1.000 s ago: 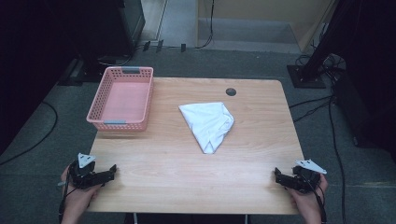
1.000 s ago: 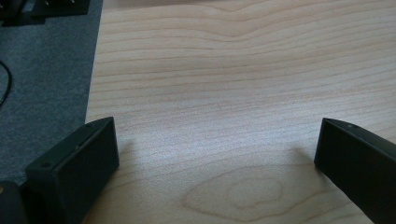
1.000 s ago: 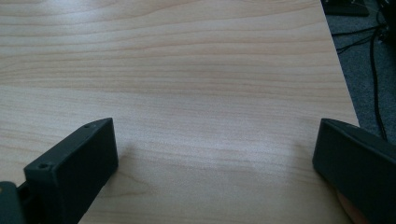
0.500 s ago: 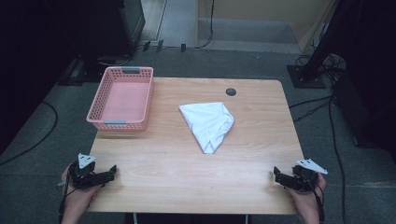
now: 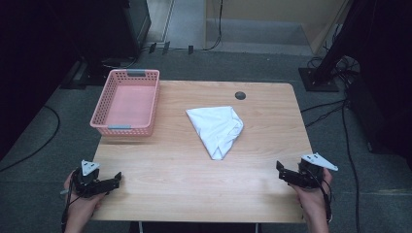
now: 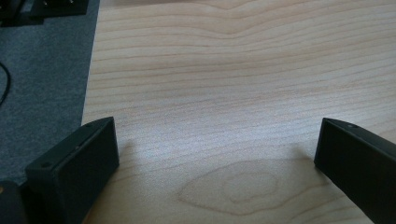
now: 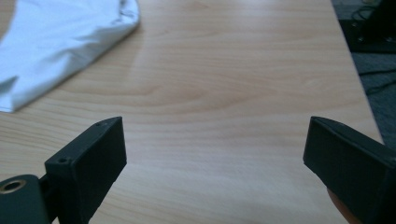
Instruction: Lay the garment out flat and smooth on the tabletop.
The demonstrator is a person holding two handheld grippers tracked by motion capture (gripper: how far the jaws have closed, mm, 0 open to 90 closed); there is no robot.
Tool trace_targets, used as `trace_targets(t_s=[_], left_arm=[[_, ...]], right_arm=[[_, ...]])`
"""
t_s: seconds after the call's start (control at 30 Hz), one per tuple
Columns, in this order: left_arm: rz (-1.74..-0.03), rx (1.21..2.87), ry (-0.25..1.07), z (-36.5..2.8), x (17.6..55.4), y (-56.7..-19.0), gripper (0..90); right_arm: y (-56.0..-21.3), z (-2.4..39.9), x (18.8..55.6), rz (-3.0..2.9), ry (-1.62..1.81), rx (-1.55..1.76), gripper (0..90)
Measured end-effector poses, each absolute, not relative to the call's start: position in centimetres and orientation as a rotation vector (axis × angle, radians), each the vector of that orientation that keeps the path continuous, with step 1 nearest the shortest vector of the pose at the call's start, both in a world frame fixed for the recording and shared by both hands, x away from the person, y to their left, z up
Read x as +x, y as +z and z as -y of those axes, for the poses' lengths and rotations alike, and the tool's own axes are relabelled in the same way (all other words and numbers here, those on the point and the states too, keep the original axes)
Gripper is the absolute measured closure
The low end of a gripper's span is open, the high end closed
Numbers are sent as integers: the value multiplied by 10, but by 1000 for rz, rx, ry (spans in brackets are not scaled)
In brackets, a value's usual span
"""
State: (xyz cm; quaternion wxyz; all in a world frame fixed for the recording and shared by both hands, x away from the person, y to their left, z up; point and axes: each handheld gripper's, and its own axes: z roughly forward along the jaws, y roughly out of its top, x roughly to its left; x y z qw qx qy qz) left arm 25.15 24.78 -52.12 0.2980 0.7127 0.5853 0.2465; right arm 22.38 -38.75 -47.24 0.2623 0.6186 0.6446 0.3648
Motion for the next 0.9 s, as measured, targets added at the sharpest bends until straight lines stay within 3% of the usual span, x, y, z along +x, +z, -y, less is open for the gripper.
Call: trace_targets(t_s=[0.43, 0.73, 0.9], left_arm=[[-1552, 1895, 653, -248, 251, -521, 0], [-1551, 1897, 652, -248, 251, -521, 0], [-1551, 1896, 652, -248, 251, -521, 0]], right_arm=[[-443, 326, 259, -1859, 1038, 1525, 117], [-445, 286, 282, -1908, 1096, 1462, 364], [-450, 267, 292, -1940, 1103, 1445, 427]])
